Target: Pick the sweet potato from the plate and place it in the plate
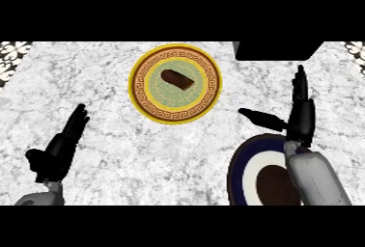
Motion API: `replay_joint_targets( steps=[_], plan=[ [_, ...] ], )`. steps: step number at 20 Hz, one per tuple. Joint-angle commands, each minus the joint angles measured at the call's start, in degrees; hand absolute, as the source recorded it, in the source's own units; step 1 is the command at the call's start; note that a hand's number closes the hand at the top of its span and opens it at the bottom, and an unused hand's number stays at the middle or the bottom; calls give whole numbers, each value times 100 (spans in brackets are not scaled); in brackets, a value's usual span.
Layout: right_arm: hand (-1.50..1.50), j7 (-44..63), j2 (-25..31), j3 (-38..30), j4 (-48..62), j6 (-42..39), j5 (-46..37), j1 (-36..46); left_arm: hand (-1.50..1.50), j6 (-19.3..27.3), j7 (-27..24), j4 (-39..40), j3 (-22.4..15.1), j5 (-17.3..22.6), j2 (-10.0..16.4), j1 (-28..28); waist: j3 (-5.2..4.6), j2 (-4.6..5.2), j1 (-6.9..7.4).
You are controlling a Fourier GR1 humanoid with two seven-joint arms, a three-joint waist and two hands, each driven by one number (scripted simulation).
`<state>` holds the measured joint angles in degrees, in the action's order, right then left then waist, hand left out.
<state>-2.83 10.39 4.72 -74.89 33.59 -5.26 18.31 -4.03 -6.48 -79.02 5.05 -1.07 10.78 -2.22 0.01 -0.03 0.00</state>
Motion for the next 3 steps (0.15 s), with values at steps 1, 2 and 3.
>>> replay_joint_targets(
  steps=[1, 2, 3],
  plan=[
    [-150, -449, -83, -143, -152, -265, 37, -514, 0, 75, 405, -333, -15, -52, -69, -37, 0, 0, 3],
    [-150, -486, 5, -313, 148, -277, -46, -277, 0, 45, 361, -15, 58, -57, -36, -297, -1, 3, 3],
    [-150, -382, 16, -211, -322, -249, -83, -611, 0, -232, 45, 394, 289, 133, 160, -495, -2, 2, -15]
  ],
)
